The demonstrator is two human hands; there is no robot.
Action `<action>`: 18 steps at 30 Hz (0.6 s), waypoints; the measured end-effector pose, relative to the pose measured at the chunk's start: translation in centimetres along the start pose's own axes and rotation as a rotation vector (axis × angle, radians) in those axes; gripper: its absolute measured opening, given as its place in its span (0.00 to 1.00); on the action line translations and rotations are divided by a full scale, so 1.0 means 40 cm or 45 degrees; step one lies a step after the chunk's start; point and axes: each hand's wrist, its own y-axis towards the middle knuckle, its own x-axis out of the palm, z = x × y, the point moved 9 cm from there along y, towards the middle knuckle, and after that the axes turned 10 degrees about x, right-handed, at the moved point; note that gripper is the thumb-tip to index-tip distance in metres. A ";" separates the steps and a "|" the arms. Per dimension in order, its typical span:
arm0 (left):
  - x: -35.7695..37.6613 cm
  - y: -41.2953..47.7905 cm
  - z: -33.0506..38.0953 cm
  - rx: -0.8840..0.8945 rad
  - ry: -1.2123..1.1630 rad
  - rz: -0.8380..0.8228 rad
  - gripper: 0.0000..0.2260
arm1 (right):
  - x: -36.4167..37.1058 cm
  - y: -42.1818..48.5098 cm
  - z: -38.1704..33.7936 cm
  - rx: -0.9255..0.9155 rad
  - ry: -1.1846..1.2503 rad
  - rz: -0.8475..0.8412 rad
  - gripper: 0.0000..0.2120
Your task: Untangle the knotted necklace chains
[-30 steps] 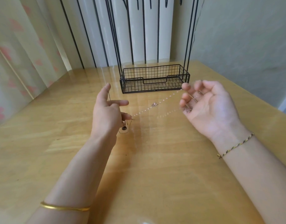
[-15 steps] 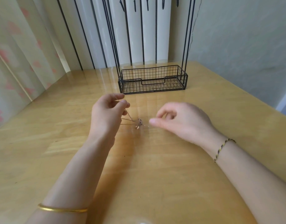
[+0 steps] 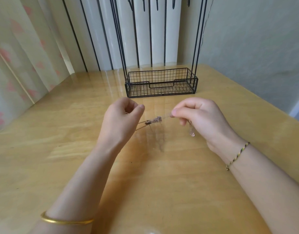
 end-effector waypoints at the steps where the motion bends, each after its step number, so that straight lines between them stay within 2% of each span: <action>1: 0.011 -0.002 0.008 0.013 0.008 -0.059 0.06 | -0.007 0.001 0.002 -0.007 0.010 0.035 0.06; 5: 0.067 -0.021 0.025 0.019 -0.060 -0.334 0.06 | -0.024 0.006 0.003 -0.030 0.110 0.156 0.07; 8: 0.079 -0.025 0.035 0.069 -0.014 -0.399 0.04 | -0.036 0.005 0.002 -0.047 0.036 0.237 0.08; 11: 0.069 -0.020 0.037 0.115 0.083 -0.356 0.04 | -0.041 0.005 0.005 -0.031 0.047 0.277 0.07; 13: 0.061 -0.017 0.033 0.097 0.098 -0.311 0.05 | -0.032 0.010 0.019 0.042 0.144 0.230 0.06; 16: 0.042 -0.014 0.013 -0.061 -0.105 -0.178 0.08 | -0.003 0.014 0.044 0.198 0.205 0.082 0.07; 18: 0.028 -0.015 -0.009 -0.235 -0.359 -0.066 0.10 | 0.013 0.010 0.045 0.209 0.018 0.006 0.08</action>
